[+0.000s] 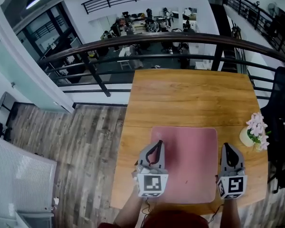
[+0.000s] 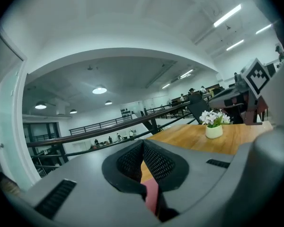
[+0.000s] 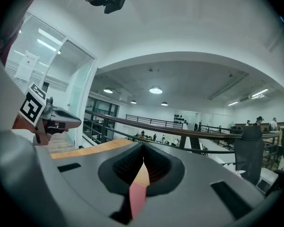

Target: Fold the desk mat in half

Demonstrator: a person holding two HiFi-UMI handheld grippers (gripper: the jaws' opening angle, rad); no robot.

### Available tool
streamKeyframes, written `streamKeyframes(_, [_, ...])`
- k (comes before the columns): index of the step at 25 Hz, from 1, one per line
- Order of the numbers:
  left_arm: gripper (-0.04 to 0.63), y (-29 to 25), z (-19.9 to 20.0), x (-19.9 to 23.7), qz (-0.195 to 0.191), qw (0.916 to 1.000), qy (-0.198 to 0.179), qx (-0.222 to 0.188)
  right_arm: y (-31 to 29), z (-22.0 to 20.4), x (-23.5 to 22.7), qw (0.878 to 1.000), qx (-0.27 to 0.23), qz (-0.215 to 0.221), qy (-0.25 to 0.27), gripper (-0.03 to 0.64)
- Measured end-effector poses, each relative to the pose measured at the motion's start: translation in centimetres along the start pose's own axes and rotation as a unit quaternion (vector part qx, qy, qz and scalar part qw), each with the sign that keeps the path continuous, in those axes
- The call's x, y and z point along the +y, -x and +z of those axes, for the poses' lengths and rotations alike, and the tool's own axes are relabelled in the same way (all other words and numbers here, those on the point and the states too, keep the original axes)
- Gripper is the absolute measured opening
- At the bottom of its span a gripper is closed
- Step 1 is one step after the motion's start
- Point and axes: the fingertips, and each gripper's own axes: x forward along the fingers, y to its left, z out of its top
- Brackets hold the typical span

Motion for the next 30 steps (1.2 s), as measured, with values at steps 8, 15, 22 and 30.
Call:
streamKeyframes(8, [0.018, -6.6, -5.6, 0.8, -0.039, 0.9982, -0.005, 0.045, -7.3, -5.1, -0.1, 0.996, 0.056, 0.049, 0.043, 0.012])
streamKeyframes(15, [0.020, -12.7, -11.3, -0.6, -0.118, 0.9844, -0.054, 0.119, -13.9, -12.0, -1.5, 0.982, 0.124, 0.123, 0.068, 0.015])
streamKeyframes(22, [0.117, -17.6, -17.7, -1.4, -0.180, 0.9595, -0.084, 0.200, -18.2, -19.2, -2.4, 0.952, 0.194, 0.203, 0.122, 0.050])
streamKeyframes(30, [0.202, -20.8, -23.5, -2.6, -0.276, 0.9094, -0.161, 0.266, -20.7, -25.8, -2.9, 0.892, 0.281, 0.297, 0.194, 0.148])
